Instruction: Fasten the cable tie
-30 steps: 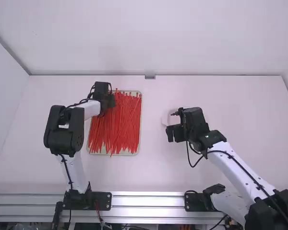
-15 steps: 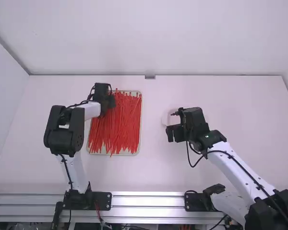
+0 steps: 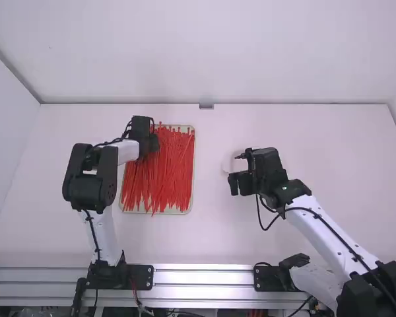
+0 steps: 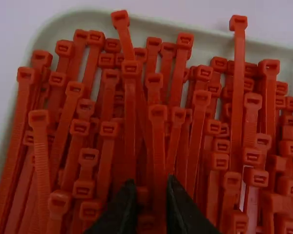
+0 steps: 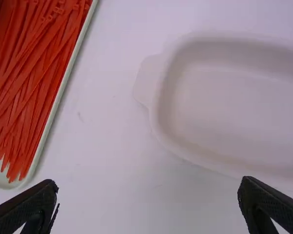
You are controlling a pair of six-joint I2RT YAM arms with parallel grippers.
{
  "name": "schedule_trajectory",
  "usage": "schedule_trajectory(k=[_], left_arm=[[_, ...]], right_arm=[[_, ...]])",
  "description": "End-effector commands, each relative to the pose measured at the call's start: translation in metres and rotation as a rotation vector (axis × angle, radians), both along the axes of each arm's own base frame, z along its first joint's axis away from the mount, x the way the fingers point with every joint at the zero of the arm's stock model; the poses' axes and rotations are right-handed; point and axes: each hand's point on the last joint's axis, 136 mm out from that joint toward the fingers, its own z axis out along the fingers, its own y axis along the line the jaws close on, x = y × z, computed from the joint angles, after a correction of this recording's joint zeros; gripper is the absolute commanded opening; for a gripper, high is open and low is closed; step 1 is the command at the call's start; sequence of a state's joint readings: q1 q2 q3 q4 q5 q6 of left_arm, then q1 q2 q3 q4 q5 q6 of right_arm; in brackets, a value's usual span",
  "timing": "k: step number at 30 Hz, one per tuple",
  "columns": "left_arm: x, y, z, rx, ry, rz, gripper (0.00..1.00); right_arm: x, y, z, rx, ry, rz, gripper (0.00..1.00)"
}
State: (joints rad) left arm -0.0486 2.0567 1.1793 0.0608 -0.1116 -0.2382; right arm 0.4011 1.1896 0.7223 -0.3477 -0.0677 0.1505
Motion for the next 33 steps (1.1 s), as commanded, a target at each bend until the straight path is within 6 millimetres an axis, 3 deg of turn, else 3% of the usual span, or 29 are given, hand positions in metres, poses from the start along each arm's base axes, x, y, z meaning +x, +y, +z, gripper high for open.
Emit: schedule_trajectory(k=[1, 6, 9, 21, 33], left_arm=[[0.003, 0.007, 0.0, 0.016, 0.003, 0.009, 0.16], [0.002, 0.006, -0.001, 0.015, 0.014, 0.007, 0.19], [0.0, 0.007, -0.002, 0.018, 0.021, 0.009, 0.13], [0.009, 0.006, 0.012, 0.011, 0.027, 0.017, 0.05], [0.008, 0.006, 0.016, 0.013, 0.048, 0.017, 0.22]], right_arm=[[0.008, 0.0, 0.015, 0.006, -0.043, -0.012, 0.99], [0.009, -0.002, 0.015, 0.008, -0.041, -0.018, 0.99], [0.009, -0.002, 0.015, 0.008, -0.041, -0.019, 0.99], [0.009, -0.002, 0.015, 0.007, -0.04, -0.019, 0.99], [0.009, -0.002, 0.015, 0.007, -0.04, -0.018, 0.99]])
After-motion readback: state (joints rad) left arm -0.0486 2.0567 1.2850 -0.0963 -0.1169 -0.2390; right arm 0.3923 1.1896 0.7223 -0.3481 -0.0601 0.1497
